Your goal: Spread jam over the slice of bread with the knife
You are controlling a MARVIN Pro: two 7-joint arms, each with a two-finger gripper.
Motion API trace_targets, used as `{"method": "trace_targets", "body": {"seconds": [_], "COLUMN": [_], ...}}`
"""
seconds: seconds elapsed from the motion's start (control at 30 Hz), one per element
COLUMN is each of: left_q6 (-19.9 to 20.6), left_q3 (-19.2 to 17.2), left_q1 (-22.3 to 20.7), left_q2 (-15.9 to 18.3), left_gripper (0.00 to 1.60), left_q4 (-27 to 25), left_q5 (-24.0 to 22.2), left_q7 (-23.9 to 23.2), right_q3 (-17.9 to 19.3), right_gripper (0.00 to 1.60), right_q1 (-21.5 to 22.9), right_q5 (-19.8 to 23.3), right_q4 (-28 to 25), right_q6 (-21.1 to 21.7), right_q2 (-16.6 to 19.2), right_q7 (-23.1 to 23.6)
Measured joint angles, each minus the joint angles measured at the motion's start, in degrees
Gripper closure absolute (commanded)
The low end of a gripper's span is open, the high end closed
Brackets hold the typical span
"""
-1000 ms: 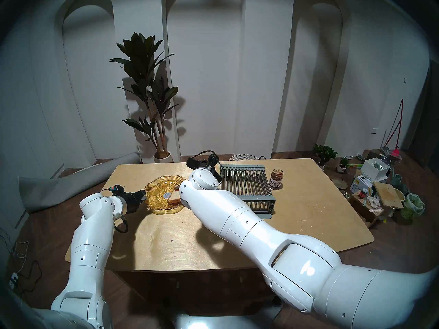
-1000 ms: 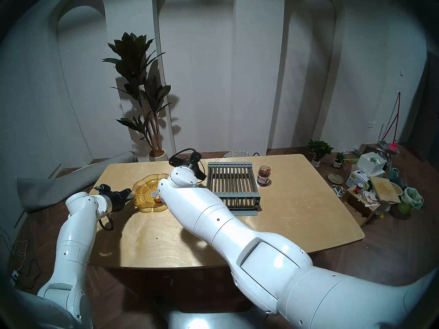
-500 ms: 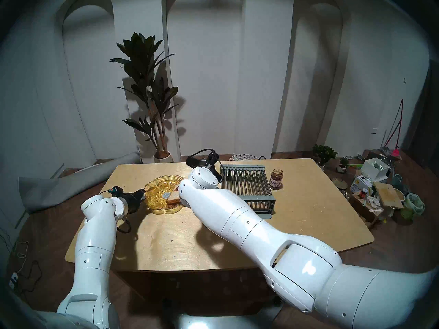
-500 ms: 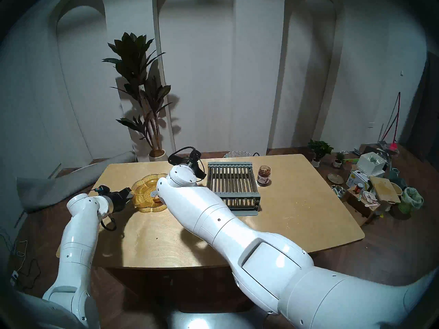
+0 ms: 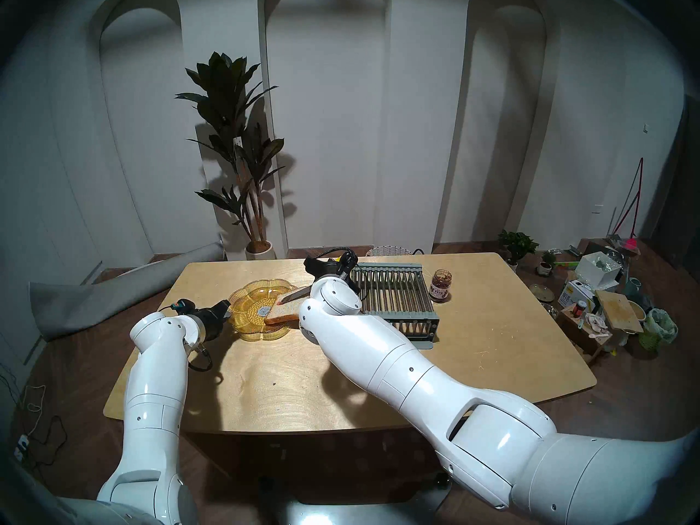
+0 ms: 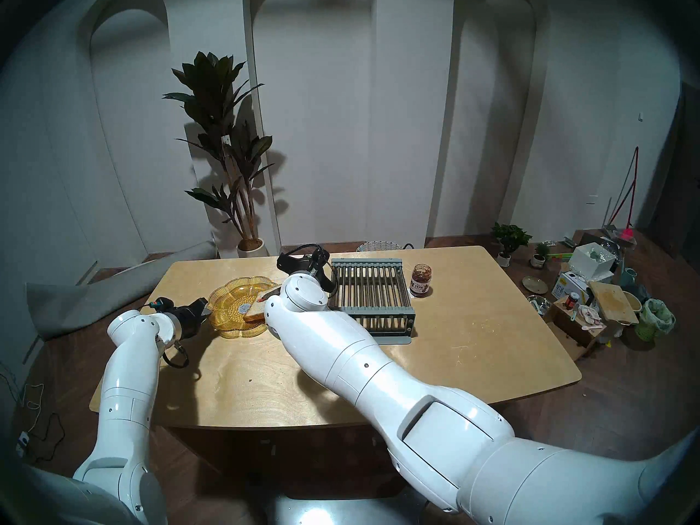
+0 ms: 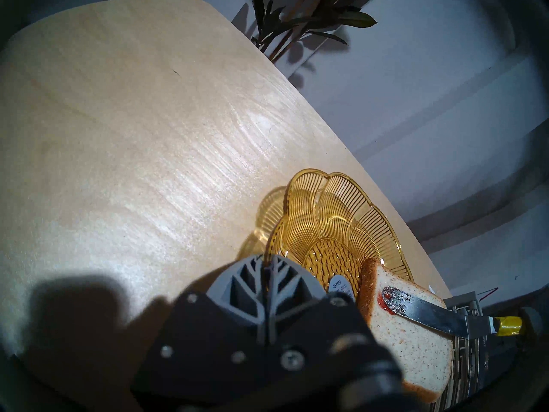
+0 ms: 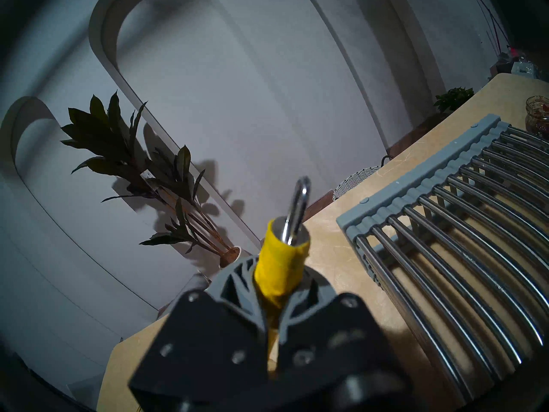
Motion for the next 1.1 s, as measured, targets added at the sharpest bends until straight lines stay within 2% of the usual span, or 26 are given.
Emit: {"method": "trace_targets", "body": {"seconds": [0.53,1.1], "left_q6": [-0.41,-0.78], "left_q3": [0.07,-0.16], "left_q1": [-0.06,-0.12], "left_q2": [-0.08,-0.33], "left_gripper": [1.60,1.60], "left_q4": [-0.12,-0.13], "left_q5": [-0.43,-1.14], "left_q7": [1.08,1.82], "right_q3": [0.54,1.03], "right_gripper": [1.60,1.60], "right_q1": [-0.63,-0.83], "right_q5": [0.33,0.47], "right_q4": [-3.58,-5.05], "right_q6": [0.04,0.10], "right_q2": [2.36,3.97], "right_q7": [-0.19,-1.68]}}
